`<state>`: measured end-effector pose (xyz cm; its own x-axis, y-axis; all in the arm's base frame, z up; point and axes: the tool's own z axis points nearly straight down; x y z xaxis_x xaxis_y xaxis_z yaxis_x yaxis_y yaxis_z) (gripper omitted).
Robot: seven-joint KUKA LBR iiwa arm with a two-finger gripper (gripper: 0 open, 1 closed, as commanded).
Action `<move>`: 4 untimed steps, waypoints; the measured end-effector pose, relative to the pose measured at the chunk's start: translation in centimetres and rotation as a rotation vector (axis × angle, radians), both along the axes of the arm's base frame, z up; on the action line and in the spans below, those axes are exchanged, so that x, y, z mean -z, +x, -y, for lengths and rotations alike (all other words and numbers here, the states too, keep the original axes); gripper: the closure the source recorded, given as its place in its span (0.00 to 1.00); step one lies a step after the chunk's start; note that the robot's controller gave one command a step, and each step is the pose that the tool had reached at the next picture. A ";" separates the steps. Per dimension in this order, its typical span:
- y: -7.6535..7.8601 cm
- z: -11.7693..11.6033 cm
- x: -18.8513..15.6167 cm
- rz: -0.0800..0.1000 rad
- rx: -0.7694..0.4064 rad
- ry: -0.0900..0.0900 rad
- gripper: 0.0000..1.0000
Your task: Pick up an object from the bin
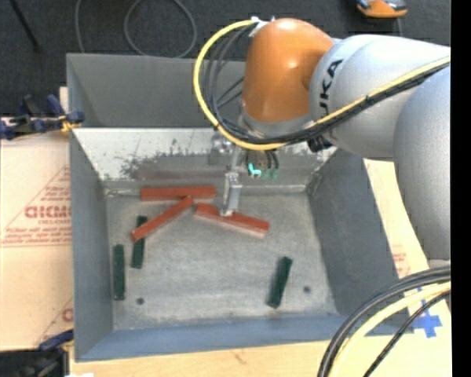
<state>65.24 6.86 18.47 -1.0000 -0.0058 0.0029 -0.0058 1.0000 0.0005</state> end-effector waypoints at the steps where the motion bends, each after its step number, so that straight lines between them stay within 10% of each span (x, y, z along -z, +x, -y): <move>1: -0.1 -2.6 11.4 0.007 -0.171 0.000 0.00; 2: 0.2 -2.6 10.7 0.014 -0.168 0.002 1.00; 4: -1.1 -8.2 -6.3 0.017 -0.191 0.001 1.00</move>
Offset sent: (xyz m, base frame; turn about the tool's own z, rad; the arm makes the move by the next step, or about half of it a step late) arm -0.0019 0.0274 -0.1124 -0.1729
